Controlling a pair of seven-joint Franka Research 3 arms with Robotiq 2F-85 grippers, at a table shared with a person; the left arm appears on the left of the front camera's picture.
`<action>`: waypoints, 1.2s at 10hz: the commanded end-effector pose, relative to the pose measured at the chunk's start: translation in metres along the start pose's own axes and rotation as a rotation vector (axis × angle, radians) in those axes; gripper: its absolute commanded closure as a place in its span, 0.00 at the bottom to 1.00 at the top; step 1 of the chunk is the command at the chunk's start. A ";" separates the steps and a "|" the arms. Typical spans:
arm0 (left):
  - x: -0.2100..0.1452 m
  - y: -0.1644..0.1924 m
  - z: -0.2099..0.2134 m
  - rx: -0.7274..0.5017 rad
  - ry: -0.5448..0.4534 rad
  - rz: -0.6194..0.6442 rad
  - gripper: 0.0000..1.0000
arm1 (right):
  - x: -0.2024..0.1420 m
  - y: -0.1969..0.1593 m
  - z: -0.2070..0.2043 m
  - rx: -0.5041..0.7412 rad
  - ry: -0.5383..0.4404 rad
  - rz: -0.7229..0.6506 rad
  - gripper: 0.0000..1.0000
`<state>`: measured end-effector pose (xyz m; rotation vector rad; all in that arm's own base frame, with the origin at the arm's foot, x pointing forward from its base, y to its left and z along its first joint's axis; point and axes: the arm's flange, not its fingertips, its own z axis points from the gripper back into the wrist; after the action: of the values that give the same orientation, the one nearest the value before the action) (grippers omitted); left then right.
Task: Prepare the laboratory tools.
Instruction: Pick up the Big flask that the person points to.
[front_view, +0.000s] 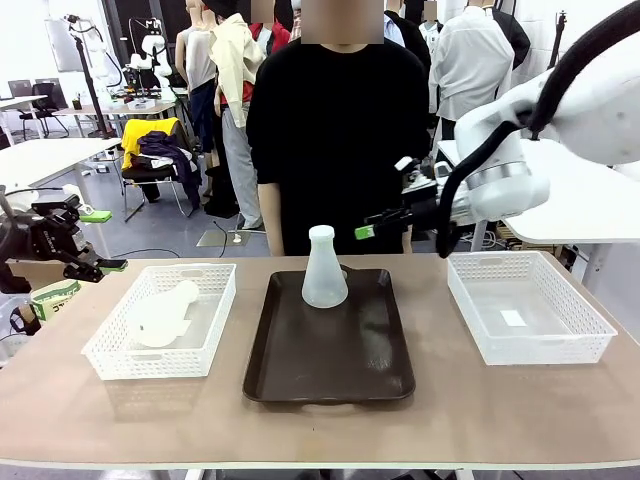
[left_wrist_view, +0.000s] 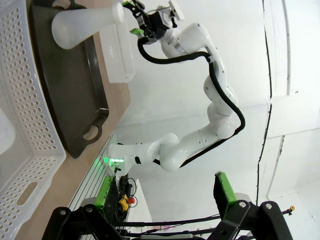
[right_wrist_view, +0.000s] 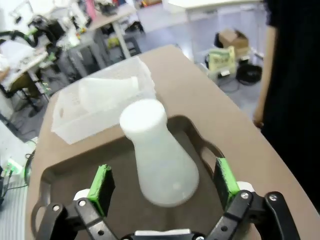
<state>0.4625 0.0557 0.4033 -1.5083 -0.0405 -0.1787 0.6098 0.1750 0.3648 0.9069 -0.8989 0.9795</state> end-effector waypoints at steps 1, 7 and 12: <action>0.000 -0.002 0.000 0.007 -0.005 -0.005 0.00 | -0.011 0.038 0.043 -0.132 0.001 -0.061 0.00; 0.000 -0.002 0.000 0.007 -0.005 -0.005 0.00 | -0.059 0.126 0.147 -0.456 -0.236 -0.047 0.00; 0.000 -0.002 0.000 0.007 -0.005 -0.005 0.00 | -0.059 0.125 0.159 -0.431 -0.247 -0.066 0.00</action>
<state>0.4625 0.0557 0.4034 -1.5081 -0.0405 -0.1792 0.4487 0.0524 0.3846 0.7322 -1.2275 0.6036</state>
